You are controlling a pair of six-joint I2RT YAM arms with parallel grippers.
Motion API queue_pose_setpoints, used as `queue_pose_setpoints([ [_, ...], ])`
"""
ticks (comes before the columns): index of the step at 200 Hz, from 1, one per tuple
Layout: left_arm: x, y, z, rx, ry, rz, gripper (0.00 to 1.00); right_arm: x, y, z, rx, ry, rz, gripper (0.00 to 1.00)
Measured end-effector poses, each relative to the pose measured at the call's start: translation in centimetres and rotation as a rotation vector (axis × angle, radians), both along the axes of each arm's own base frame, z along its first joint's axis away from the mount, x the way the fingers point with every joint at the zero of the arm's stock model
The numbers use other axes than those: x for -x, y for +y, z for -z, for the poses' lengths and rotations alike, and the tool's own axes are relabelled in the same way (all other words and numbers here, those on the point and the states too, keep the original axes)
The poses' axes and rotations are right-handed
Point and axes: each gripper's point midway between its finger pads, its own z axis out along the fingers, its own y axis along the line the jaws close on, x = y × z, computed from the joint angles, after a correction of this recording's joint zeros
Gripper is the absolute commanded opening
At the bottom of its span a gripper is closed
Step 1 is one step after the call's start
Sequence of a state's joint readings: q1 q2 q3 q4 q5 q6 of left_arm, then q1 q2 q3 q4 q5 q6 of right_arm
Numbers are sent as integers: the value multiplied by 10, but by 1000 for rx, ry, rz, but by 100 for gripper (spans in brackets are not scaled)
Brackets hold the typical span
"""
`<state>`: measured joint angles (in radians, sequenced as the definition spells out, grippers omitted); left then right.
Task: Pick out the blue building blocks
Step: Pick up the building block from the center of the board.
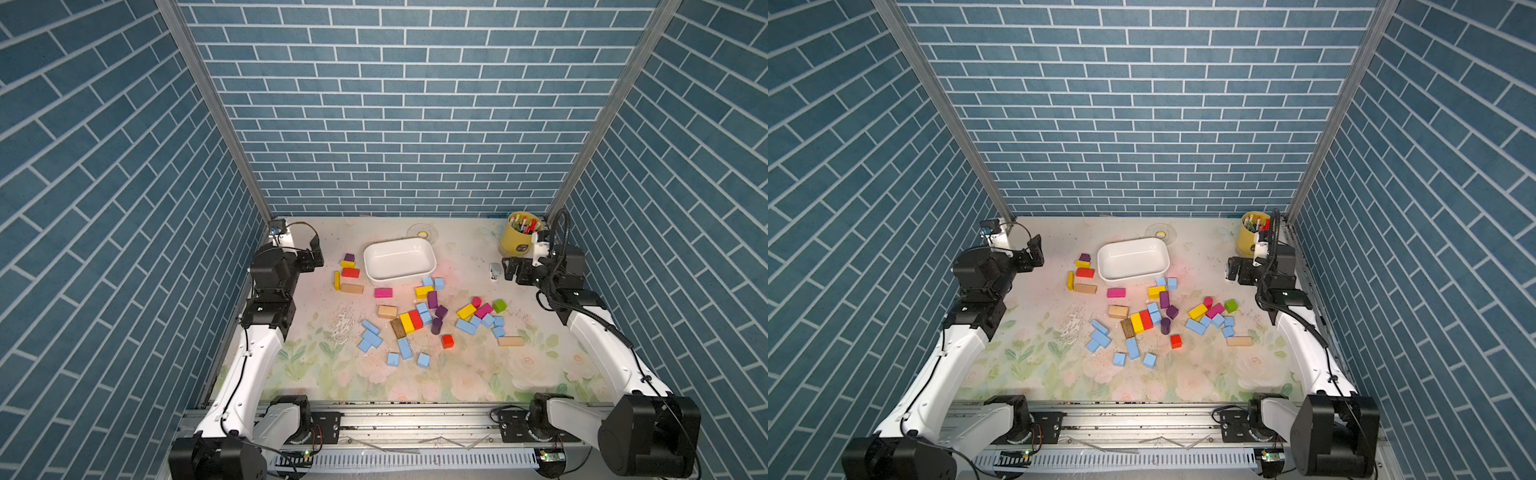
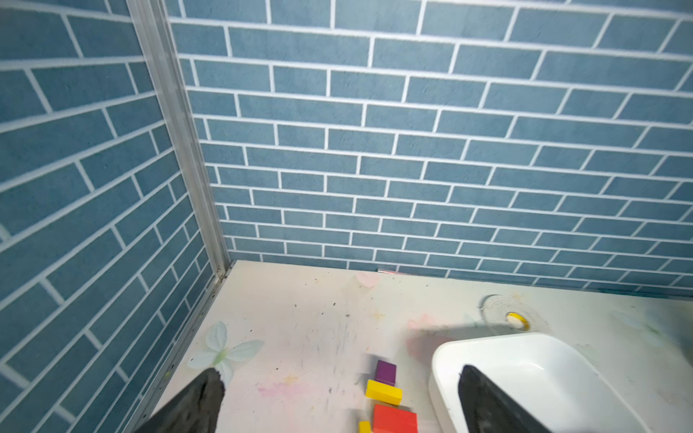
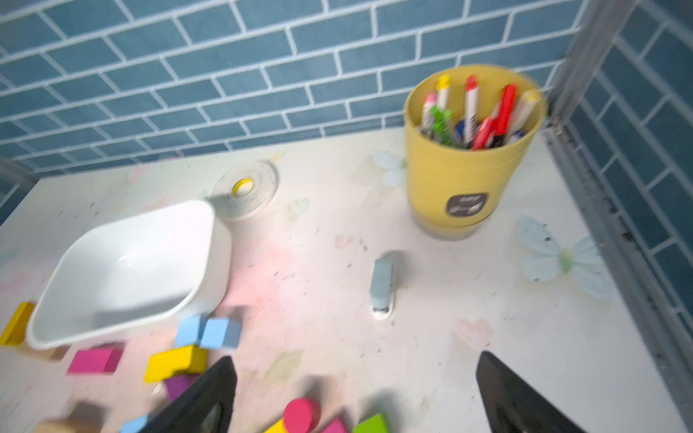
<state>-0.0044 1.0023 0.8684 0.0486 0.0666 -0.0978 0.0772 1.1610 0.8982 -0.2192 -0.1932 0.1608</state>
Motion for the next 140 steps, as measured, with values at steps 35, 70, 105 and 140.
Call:
queue_pose_setpoints([
  [35, 15, -14, -5, 95, 83, 64, 99, 17, 43, 21, -11, 165, -96, 90],
  [70, 23, -42, 12, 190, 176, 207, 99, 26, 71, 52, -42, 330, -107, 88],
  [105, 30, -64, 40, 252, 267, 301, 99, 14, 97, 69, -40, 431, -103, 85],
  [140, 38, -95, 57, 252, 339, 399, 99, -9, 126, 82, 0, 485, -98, 80],
])
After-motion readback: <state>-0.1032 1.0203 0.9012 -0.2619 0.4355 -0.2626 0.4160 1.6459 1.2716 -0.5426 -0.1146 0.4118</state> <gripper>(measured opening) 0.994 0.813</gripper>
